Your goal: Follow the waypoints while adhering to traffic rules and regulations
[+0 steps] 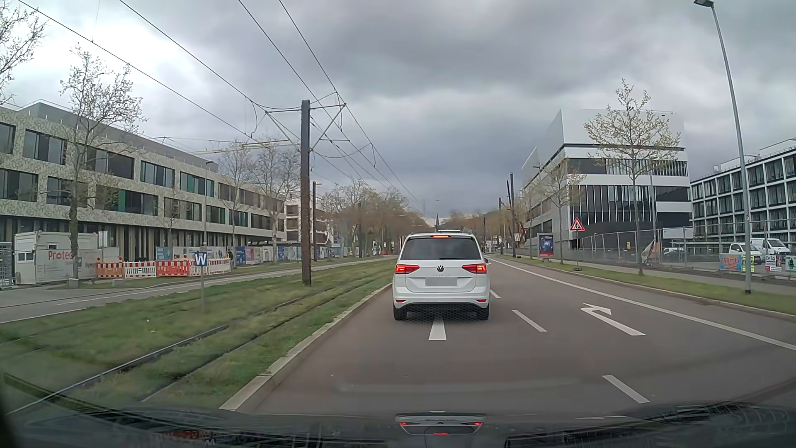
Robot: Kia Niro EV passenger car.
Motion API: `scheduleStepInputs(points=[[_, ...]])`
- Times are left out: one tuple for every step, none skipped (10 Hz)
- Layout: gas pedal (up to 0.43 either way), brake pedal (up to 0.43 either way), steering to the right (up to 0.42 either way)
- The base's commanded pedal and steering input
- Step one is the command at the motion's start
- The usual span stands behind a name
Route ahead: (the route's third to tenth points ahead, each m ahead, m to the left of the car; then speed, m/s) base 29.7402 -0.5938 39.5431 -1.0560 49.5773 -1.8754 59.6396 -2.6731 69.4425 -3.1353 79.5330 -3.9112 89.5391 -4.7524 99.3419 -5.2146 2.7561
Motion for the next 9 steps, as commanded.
scheduleStepInputs(points=[[0.0, 0.049, 0.013], [0.0, 0.055, 0.013], [0.0, 0.055, 0.014], [0.0, 0.061, 0.014], [0.0, 0.061, 0.014], [0.0, 0.073, 0.014], [0.0, 0.073, 0.014], [0.0, 0.073, 0.014], [0.0, 0.085, 0.014]])
